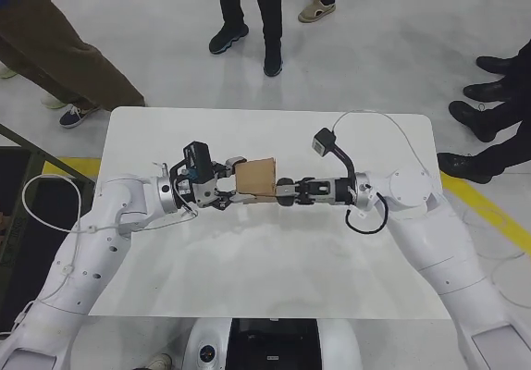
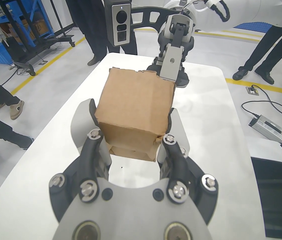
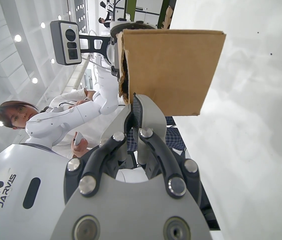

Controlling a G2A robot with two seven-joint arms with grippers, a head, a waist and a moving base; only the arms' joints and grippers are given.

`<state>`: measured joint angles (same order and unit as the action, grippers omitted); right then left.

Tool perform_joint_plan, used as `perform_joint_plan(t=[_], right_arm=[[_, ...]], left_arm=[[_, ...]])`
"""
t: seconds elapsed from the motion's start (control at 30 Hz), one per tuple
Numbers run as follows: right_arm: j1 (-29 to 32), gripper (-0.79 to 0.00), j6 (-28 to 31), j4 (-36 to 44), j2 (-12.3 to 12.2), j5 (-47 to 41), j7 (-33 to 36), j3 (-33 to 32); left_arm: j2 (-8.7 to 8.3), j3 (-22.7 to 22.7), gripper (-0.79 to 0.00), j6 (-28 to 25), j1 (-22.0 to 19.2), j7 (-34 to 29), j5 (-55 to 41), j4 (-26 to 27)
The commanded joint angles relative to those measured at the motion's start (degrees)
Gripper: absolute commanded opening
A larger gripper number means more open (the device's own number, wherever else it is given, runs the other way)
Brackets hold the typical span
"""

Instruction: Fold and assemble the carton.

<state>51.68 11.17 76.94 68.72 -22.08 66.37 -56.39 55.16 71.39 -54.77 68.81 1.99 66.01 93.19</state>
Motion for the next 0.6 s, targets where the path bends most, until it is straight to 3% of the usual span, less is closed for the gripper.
perform_joint_plan(t=[0.0,0.37,0.57], right_arm=[[-0.07,-0.785,0.32,-0.44,-0.08,0.00,-0.11,-0.43],[2.95,-0.767,6.84,1.62,-1.35,0.89,-1.65,-5.24],[4.17,-0.782,10.20,2.68,-1.58,0.81,-2.21,-6.04]], left_arm=[[0.01,-0.01,-0.459,0.14,0.02,-0.03,-0.07,-0.15],[0.29,-1.11,-0.459,0.62,-1.26,-1.19,-0.47,-3.65],[0.97,-4.63,-0.456,1.50,-3.35,-1.73,3.42,-7.75]])
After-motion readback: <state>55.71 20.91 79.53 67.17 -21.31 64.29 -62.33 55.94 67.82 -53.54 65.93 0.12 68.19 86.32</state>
